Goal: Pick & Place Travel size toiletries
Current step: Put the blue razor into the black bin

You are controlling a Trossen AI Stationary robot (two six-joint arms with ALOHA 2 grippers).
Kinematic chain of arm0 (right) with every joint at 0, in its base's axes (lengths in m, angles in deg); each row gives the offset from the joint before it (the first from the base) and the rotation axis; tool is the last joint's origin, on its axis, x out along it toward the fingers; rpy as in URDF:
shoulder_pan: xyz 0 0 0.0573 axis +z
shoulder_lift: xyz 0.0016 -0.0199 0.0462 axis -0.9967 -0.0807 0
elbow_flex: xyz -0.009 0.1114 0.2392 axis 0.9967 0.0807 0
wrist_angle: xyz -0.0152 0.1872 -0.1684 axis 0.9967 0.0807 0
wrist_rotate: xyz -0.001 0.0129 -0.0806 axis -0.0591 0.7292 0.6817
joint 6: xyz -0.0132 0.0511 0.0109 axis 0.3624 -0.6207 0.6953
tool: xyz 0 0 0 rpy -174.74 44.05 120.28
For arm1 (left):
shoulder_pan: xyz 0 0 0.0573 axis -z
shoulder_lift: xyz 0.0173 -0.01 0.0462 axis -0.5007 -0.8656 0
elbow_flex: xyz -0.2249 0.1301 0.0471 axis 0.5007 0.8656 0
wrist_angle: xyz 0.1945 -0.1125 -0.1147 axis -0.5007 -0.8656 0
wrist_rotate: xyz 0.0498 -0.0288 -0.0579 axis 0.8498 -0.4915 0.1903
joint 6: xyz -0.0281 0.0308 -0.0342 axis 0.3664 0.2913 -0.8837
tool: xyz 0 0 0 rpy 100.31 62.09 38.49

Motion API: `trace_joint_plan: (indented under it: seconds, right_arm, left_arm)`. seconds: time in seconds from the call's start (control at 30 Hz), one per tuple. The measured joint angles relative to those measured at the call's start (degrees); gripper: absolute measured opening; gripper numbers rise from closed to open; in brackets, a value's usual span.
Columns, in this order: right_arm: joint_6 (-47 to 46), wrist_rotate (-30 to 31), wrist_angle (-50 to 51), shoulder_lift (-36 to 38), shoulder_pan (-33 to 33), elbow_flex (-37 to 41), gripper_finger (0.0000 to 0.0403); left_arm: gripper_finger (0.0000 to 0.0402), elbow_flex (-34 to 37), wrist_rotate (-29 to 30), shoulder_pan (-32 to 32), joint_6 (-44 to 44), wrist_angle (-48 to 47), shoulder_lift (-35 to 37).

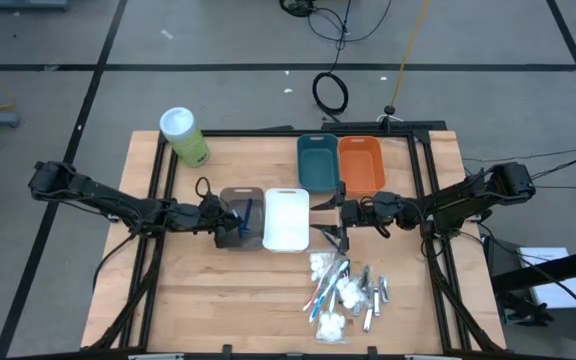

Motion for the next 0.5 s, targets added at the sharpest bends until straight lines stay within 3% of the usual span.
trace_joint_plan:
  seconds: [0.33,0.5]
  right_arm:
    - [0.0,0.0,0.37,0.0,0.0,0.0,0.0201]
    - [-0.02,0.0,0.81,0.02,0.0,0.0,0.0201]
  left_arm:
    - [0.022,0.0,0.22,0.0,2.2,0.03,0.0]
    - [0.0271,0.0,-0.26,0.0,1.0,-0.26,0.0]
